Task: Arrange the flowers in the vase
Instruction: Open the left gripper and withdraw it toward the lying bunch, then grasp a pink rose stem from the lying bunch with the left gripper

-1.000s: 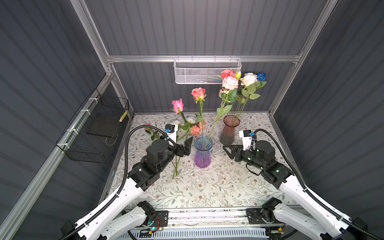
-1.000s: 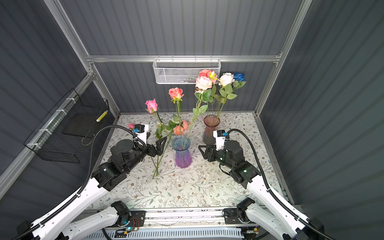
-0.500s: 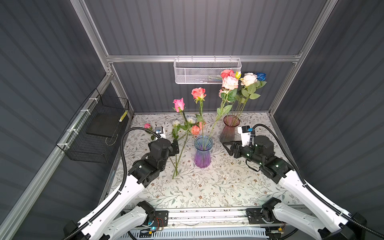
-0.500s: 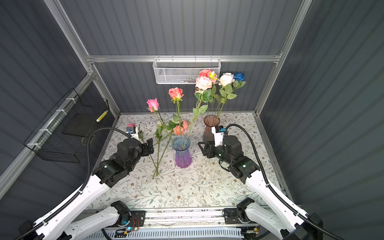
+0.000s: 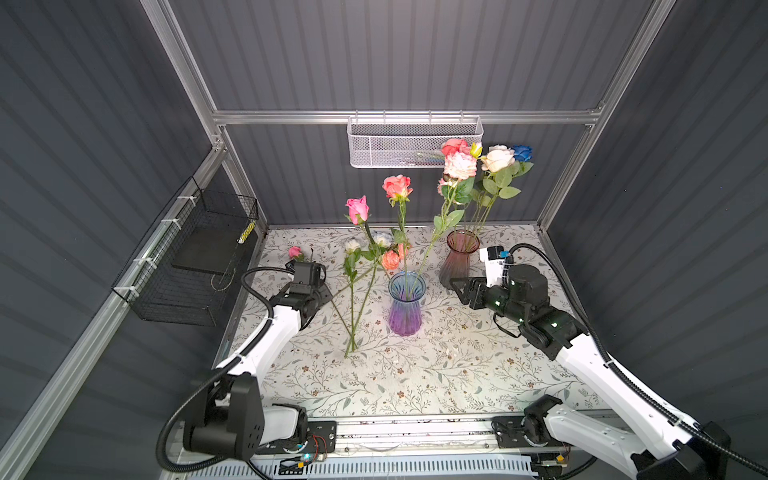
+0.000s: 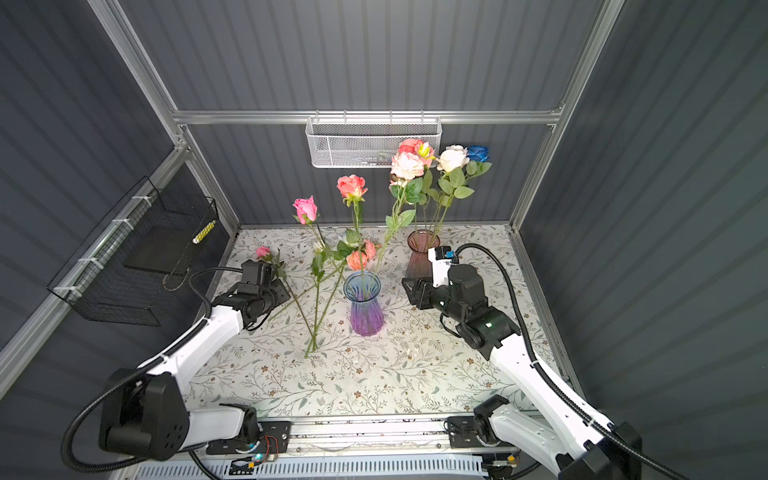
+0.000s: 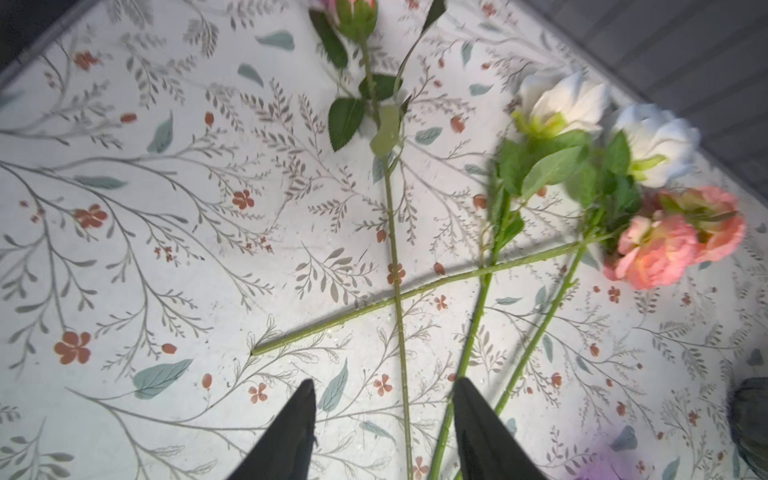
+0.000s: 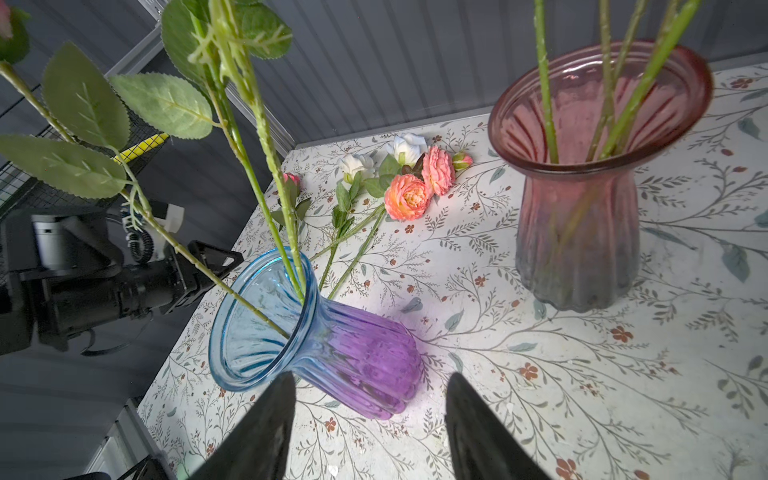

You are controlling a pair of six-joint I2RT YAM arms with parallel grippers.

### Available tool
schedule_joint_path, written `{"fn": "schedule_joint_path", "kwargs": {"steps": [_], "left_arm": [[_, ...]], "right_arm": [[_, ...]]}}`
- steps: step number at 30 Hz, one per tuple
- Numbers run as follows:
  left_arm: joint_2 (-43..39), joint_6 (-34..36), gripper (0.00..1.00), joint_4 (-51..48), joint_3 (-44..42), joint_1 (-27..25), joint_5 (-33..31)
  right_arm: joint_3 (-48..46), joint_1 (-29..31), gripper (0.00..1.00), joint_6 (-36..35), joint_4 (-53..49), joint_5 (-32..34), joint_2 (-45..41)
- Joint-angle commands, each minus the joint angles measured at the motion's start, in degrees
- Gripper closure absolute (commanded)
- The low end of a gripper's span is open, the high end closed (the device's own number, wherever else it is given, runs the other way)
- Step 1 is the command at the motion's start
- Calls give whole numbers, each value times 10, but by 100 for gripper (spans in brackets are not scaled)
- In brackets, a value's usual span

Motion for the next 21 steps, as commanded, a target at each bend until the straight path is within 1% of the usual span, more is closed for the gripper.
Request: {"fn": "schedule_joint_path", "kwargs": {"steps": [1,3,4,6,8,11,15,18,21], "left_arm": [[26,-24,44,20,11,19,45],[40,-38,39,24,13,36,45],[49,-45,38,26,14,47,46],[73,-49,37,25,24,64,48],[109,-47,37,3,54,80,51],[165,-33,40,-27,106,89,50],[226,-25,41,-36,155,92,47],[274,-11,41,-51,194,91,42],[311,1,45,-61,224,91,40]], "right_arm": [[7,-1,41,-1,-13,-7,-7],[6,-1,40,1,-20,-13,-10],[4,-2,40,2,-20,-15,-12],[-3,-2,40,3,-17,-13,-17],[-9,-2,40,3,-12,-11,-21],[-9,-3,40,-4,-15,-13,-19],[-14,-4,40,-11,-13,-1,-24],[-32,-5,40,-5,6,-5,-31],[-43,-7,40,-1,18,0,-29]]}}
